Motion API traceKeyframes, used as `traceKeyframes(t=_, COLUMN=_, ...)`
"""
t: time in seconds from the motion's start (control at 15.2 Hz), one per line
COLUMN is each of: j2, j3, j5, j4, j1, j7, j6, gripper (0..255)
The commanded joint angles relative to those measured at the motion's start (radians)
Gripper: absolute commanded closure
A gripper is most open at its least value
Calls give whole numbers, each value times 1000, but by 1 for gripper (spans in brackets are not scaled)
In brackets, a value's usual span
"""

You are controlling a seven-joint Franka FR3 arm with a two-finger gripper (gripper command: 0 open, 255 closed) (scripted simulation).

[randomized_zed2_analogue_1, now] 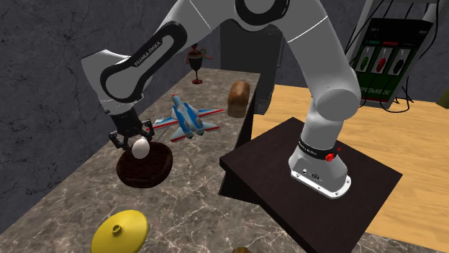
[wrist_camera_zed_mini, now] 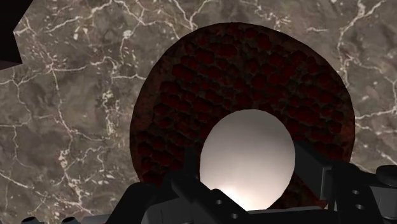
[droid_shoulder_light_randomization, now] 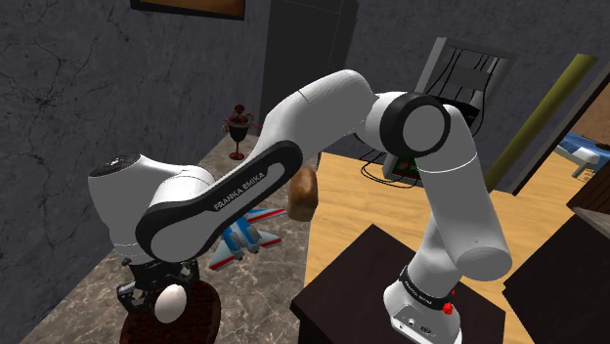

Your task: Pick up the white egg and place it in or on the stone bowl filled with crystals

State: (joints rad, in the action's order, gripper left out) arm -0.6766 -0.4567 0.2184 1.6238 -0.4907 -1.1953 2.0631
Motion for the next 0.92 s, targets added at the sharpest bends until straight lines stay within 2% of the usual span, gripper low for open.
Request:
traceKeyframes(t=0.0, j2=-2, j3=0, j5=0, j4=3, j1=-1, j7=0, j6=1, gripper=255)
traceKeyframes(t=0.2, j2=-2, j3=0, j5=0, j4=3, j1=-1, j7=0, j6=1, gripper=255)
traceKeyframes(t=0.26, j2=-2, j3=0, j5=0, j4=2, j1=-1, j7=0, j6=1, gripper=0)
traceKeyframes(t=0.59, j2=-2, j3=0, j5=0, j4=3, j1=-1, j7=0, j6=1, gripper=0)
traceKeyframes(t=0.86, j2=40, j3=-15, j5=-22, j4=-65, j1=6, j7=14, j6=-105, gripper=0)
